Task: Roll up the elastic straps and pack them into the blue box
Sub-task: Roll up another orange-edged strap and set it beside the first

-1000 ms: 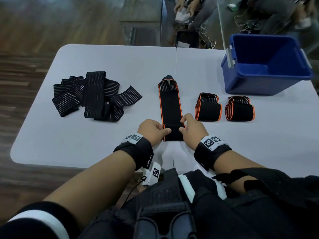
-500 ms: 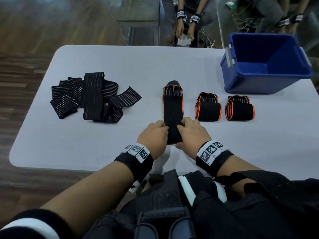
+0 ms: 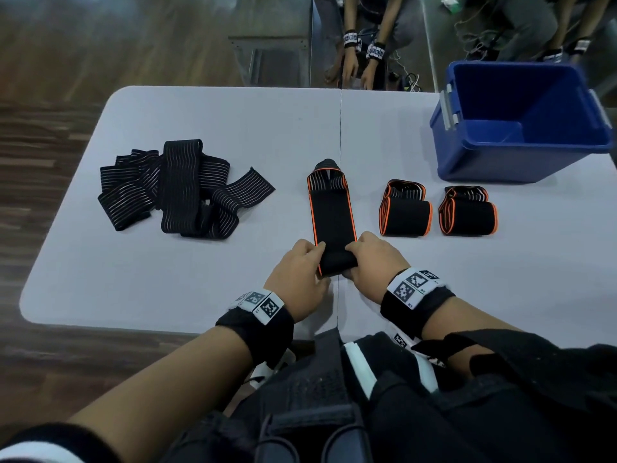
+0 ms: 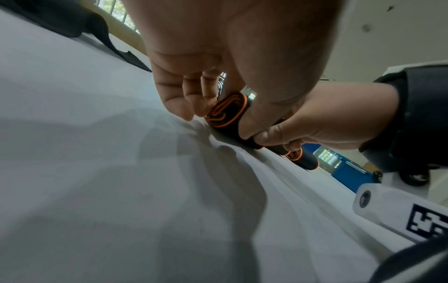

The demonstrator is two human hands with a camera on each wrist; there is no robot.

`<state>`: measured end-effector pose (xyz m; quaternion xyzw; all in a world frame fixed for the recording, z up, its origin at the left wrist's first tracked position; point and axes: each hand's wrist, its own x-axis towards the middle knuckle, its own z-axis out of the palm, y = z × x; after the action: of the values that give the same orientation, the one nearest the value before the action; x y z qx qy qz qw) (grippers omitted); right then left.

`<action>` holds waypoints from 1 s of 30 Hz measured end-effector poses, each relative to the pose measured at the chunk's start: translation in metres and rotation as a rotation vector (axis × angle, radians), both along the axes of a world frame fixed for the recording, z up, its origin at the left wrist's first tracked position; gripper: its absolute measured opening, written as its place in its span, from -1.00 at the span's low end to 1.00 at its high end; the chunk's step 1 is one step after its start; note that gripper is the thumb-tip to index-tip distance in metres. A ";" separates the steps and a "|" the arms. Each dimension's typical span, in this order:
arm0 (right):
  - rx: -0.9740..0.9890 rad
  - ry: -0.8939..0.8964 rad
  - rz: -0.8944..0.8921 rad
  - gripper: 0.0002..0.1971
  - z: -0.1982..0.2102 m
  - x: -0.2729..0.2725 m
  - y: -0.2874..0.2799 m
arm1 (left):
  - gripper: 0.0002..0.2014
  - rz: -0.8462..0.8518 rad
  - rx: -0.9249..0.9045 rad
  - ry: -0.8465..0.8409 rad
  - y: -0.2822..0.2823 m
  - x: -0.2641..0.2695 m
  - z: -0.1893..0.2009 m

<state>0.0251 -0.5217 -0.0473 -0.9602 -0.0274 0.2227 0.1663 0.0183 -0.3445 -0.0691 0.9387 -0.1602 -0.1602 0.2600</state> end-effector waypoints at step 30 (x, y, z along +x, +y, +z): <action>0.165 -0.008 -0.142 -0.32 -0.011 0.000 -0.017 | -0.57 0.201 -0.105 0.055 -0.002 0.016 0.005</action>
<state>0.0254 -0.5386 -0.0586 -0.9436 0.0218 0.2035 0.2601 0.0346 -0.3462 -0.0640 0.9302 -0.0660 -0.1504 0.3281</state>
